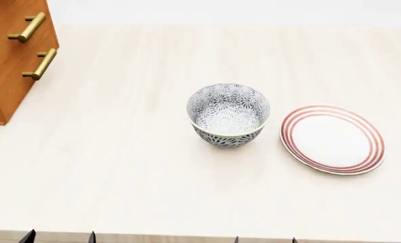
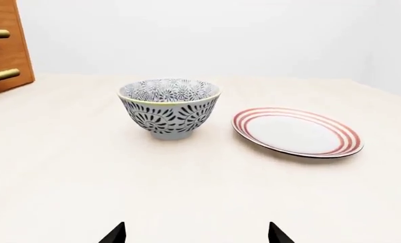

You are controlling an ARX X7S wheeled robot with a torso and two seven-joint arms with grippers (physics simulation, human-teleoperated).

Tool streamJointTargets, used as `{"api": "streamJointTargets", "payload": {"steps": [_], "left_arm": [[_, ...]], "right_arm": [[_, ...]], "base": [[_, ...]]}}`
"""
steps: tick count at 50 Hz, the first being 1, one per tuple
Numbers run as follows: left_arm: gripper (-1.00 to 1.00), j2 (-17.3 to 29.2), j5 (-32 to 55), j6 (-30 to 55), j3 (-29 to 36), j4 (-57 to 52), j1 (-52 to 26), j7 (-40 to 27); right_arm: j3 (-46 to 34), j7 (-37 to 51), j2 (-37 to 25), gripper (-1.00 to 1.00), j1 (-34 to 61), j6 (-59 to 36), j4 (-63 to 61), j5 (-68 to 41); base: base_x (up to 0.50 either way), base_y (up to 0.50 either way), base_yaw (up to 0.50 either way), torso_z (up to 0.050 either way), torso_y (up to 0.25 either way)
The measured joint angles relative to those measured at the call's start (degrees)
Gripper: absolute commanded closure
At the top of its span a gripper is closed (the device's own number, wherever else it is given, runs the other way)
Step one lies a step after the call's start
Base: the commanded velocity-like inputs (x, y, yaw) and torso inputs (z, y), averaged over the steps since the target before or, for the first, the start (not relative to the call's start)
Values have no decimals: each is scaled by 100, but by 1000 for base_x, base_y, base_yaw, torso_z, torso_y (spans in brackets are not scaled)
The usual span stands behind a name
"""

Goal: Put the bowl on top of the cabinet.

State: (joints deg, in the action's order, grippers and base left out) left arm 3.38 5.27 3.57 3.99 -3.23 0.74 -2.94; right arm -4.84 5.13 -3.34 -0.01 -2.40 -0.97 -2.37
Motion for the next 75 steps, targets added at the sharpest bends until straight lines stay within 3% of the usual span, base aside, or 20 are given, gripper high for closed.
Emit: {"api": "streamJointTargets", "payload": {"steps": [28, 47, 75], "left_arm": [[-100, 183, -402, 44, 360, -1888, 1046, -704], [-100, 315, -405, -37, 512, -2190, 1236, -951], [-100, 504, -222, -52, 635, -2216, 1225, -1141]], "right_arm": [[-62, 175, -325, -100, -1462, 643, -1999, -351], [-96, 312, -463, -100, -1797, 968, -2353, -510], [-141, 601, -558, -100, -1748, 1032, -2314, -623]], "base": [[0, 0, 0, 0, 0], [0, 0, 0, 0, 0], [0, 490, 0, 0, 0]]}}
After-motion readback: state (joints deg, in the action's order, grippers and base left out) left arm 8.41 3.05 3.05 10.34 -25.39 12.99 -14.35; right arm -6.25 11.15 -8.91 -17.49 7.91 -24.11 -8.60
